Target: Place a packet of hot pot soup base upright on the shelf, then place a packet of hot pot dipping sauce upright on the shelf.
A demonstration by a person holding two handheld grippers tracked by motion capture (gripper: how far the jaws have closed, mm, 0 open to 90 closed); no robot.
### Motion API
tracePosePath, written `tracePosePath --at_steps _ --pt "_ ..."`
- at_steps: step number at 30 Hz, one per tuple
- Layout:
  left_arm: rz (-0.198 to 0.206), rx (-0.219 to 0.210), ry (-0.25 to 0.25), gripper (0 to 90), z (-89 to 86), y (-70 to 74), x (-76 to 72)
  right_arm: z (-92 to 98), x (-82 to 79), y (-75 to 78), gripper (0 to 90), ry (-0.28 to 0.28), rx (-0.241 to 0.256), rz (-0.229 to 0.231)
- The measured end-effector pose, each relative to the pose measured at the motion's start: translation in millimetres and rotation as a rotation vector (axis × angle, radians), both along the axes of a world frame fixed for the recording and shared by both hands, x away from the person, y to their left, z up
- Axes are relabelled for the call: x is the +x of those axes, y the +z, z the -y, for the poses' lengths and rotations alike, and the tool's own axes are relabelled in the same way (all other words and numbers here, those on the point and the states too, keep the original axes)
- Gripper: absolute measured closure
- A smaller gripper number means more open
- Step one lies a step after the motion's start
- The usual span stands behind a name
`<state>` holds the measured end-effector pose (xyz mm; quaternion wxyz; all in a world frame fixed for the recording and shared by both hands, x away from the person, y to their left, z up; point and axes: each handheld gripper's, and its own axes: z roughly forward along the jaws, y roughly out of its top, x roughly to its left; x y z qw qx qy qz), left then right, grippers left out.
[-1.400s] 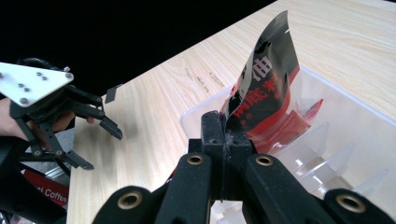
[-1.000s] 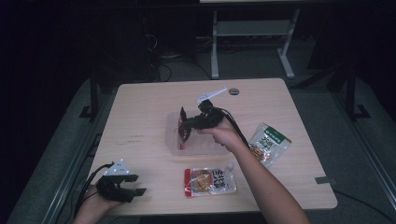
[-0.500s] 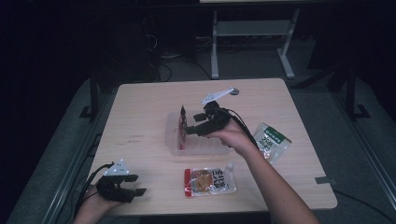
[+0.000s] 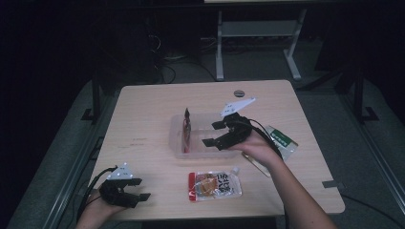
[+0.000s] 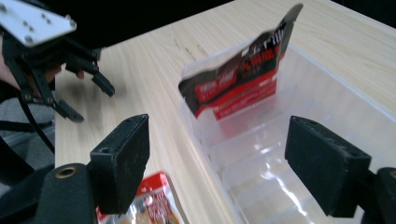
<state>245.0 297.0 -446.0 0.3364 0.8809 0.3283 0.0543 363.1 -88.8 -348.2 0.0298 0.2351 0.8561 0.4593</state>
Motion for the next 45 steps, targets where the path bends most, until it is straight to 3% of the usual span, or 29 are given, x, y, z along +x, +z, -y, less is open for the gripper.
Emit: tracePosePath --at_steps 21,36,42,45 --pt "0.01 -0.005 0.007 31.3 2.9 2.3 -1.2 46.8 -49.7 -31.3 21.6 -0.034 -0.044 0.022" --pt "0.024 -0.018 0.0 31.6 8.6 4.9 -3.4 85.1 -85.5 -53.5 21.7 -0.105 -0.062 -0.005" --pt "0.042 -0.042 -0.03 31.5 19.5 10.6 -3.4 99.3 -96.6 -66.1 23.7 -0.142 -0.076 -0.04" --pt "0.05 -0.053 -0.051 31.5 26.6 15.8 -1.8 104.1 -102.4 -72.6 28.8 -0.152 -0.094 -0.058"
